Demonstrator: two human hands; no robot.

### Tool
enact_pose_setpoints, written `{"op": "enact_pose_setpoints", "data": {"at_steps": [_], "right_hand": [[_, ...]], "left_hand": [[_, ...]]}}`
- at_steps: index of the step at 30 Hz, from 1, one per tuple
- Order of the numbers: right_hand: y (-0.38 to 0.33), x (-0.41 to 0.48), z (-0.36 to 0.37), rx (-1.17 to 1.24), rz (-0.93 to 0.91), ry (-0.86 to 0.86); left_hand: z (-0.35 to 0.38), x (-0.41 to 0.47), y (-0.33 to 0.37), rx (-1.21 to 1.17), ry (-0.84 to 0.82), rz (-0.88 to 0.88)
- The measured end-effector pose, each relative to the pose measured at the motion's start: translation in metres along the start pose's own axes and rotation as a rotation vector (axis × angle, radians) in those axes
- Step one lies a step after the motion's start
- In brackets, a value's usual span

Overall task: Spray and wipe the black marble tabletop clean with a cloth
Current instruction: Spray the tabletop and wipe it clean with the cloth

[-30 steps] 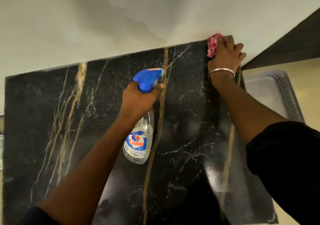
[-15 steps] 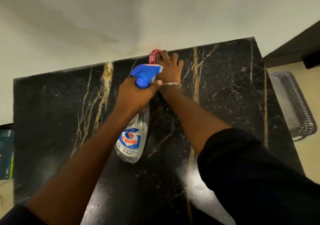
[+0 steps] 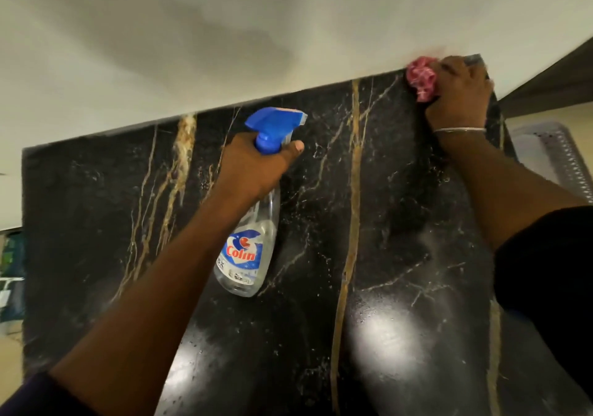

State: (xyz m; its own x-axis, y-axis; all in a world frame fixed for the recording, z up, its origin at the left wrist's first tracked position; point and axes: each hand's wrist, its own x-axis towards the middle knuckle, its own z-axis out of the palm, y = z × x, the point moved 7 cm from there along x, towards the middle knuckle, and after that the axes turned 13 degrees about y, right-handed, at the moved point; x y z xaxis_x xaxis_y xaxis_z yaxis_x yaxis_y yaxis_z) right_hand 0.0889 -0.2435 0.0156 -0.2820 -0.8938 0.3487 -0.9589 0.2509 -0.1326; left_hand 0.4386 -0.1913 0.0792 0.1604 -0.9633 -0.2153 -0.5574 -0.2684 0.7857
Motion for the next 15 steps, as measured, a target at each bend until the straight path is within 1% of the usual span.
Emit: {"op": "enact_pose_setpoints", "data": {"at_steps": [2,5,7,9,12,15], "right_hand": [[0.022,0.003,-0.002,-0.028,0.073,-0.005],[0.046,0.006,-0.007,-0.122,0.234,-0.023],[0.052,0.007,-0.006,-0.172,0.33,-0.054],[0.043,0.005,-0.003,-0.203,0.398,-0.094],[0.0,-0.004,-0.001,-0.201,0.404,-0.139],[-0.075,-0.023,0.001,-0.189,0.27,-0.171]], "left_hand": [[0.004,0.0,0.004,0.002,-0.001,0.006],[0.004,-0.002,0.009,-0.001,0.002,0.023],[-0.001,-0.004,0.01,-0.016,0.017,0.028],[-0.008,-0.005,0.007,-0.02,0.029,0.027],[-0.017,-0.004,0.0,-0.023,0.038,0.024],[-0.033,-0.001,-0.009,-0.02,0.062,0.019]]}}
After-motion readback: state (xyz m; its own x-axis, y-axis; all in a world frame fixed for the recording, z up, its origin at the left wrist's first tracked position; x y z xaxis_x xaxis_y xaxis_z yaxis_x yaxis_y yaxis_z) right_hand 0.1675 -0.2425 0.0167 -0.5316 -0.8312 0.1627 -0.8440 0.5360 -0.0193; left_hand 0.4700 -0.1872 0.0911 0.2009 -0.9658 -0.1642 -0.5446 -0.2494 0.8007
